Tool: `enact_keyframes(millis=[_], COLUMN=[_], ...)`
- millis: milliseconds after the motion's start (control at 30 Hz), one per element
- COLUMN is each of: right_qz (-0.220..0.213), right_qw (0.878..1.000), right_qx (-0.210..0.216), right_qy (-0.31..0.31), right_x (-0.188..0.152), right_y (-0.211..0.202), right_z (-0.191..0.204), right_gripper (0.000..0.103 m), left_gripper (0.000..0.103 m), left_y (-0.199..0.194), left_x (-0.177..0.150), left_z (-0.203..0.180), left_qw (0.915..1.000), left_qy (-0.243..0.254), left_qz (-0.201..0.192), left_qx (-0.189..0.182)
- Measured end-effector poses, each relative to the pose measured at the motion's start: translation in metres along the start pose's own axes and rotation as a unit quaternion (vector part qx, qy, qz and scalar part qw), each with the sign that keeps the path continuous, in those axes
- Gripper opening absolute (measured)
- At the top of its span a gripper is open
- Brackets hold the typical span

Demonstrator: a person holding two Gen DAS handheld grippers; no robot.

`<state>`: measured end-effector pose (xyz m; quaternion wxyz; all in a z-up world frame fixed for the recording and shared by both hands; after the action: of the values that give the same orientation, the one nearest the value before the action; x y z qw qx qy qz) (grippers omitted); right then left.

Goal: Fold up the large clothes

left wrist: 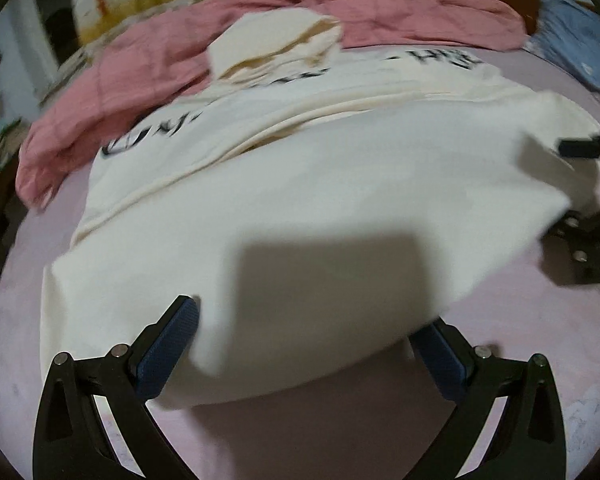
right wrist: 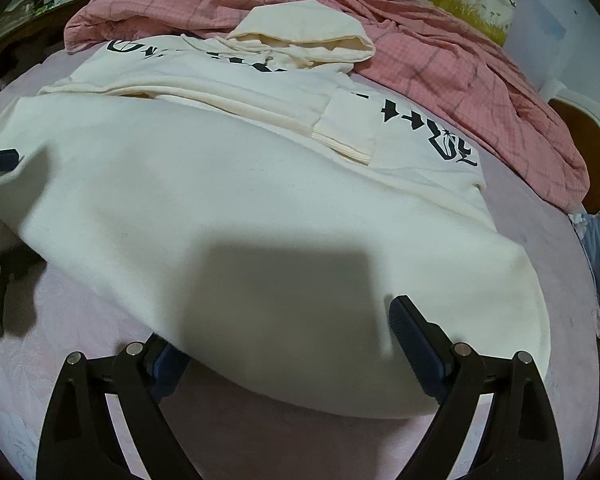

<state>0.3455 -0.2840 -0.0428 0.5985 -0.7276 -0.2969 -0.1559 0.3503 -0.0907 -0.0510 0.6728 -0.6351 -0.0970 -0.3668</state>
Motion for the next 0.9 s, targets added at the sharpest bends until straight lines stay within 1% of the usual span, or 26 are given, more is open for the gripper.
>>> enact_keyframes(millis=[33,67,133,167,233,267,300,333,400,433,467,533,600,633,667,700,733,767,800,833,867,900], right_qz=[-0.001,-0.003,-0.004,-0.005,-0.008,-0.011,-0.012,-0.013,-0.008,-0.001,0.000,-0.003,-0.005,-0.006,-0.006,-0.007,-0.009,-0.010,-0.014,-0.018,-0.025,-0.033], right_qw=[1.000,1.000,1.000,1.000,1.000,1.000,1.000,1.000,0.999,0.997,0.996,0.996,0.995,0.994,0.993,0.994,0.995,0.996,0.997,0.997,0.996,0.995], right_qx=[-0.001,-0.002,-0.004,-0.005,-0.008,-0.010,-0.014,-0.022,-0.043,-0.072,-0.085,-0.085,-0.099,-0.111,-0.116,-0.110,-0.096,-0.084,-0.070,-0.073,-0.081,-0.079], right_qy=[0.002,0.005,0.011,0.014,0.014,0.012,0.010,0.008,0.007,0.009,0.011,0.020,0.021,0.018,0.015,0.015,0.020,0.024,0.033,0.037,0.040,0.043], right_x=[0.000,0.000,0.001,0.001,0.000,-0.001,-0.001,-0.002,-0.005,-0.006,-0.006,-0.007,-0.007,-0.008,-0.008,-0.008,-0.007,-0.007,-0.006,-0.005,-0.005,-0.005], right_y=[0.000,0.000,-0.001,-0.001,-0.002,-0.003,-0.004,-0.004,-0.001,0.002,0.003,0.001,0.000,0.001,0.001,0.001,0.000,0.000,-0.002,-0.004,-0.007,-0.011], right_z=[-0.002,-0.004,-0.009,-0.012,-0.014,-0.015,-0.017,-0.018,-0.023,-0.027,-0.030,-0.037,-0.042,-0.043,-0.043,-0.044,-0.045,-0.046,-0.047,-0.047,-0.047,-0.047], right_gripper=[0.093,0.093,0.093,0.093,0.093,0.093,0.093,0.093,0.094,0.094,0.095,0.095,0.095,0.094,0.087,0.077,0.070,0.051,0.033,0.025,0.017,0.013], left_gripper=[0.103,0.103,0.103,0.103,0.103,0.103,0.103,0.103,0.103,0.103,0.103,0.103,0.102,0.094,0.088,0.064,0.039,0.031,0.019,0.014,0.013,0.011], left_y=[0.002,0.003,0.006,0.008,0.010,0.011,0.011,0.010,0.005,0.002,0.000,0.002,0.008,0.008,0.006,0.004,0.002,-0.001,-0.006,-0.011,-0.016,-0.022], left_x=[0.000,-0.001,-0.001,-0.001,-0.003,-0.005,-0.007,-0.009,-0.012,-0.013,-0.015,-0.017,-0.019,-0.019,-0.020,-0.020,-0.021,-0.021,-0.021,-0.021,-0.019,-0.020], left_z=[0.007,0.017,0.033,0.042,0.058,0.065,0.068,0.070,0.076,0.078,0.081,0.089,0.099,0.104,0.106,0.105,0.105,0.104,0.103,0.102,0.101,0.101], left_qw=[0.9999,0.9996,0.9972,0.9962,0.9965,0.9959,0.9955,0.9952,0.9918,0.9906,0.9908,0.9902,0.9888,0.9880,0.9881,0.9887,0.9892,0.9891,0.9891,0.9884,0.9876,0.9865], left_qy=[-0.011,-0.021,-0.033,-0.040,-0.067,-0.080,-0.083,-0.082,-0.082,-0.084,-0.088,-0.104,-0.122,-0.131,-0.135,-0.135,-0.132,-0.132,-0.132,-0.131,-0.132,-0.134], left_qz=[0.002,0.002,-0.002,-0.001,0.008,0.012,0.012,0.009,-0.002,-0.008,-0.012,-0.008,0.000,-0.002,-0.010,-0.017,-0.023,-0.030,-0.044,-0.056,-0.068,-0.080], left_qx=[0.003,0.019,0.067,0.078,0.049,0.041,0.043,0.054,0.098,0.107,0.102,0.093,0.087,0.082,0.073,0.064,0.059,0.057,0.050,0.051,0.051,0.051])
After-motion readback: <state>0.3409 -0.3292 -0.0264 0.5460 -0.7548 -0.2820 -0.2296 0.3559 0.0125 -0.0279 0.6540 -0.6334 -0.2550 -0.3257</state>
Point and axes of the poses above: each gripper's, at about its wrist camera, not at the fingertips, and y roughly the way its jaws point, z to its left, x to its top, the point moved 1 cm from there along y, roughly the way its jaws point
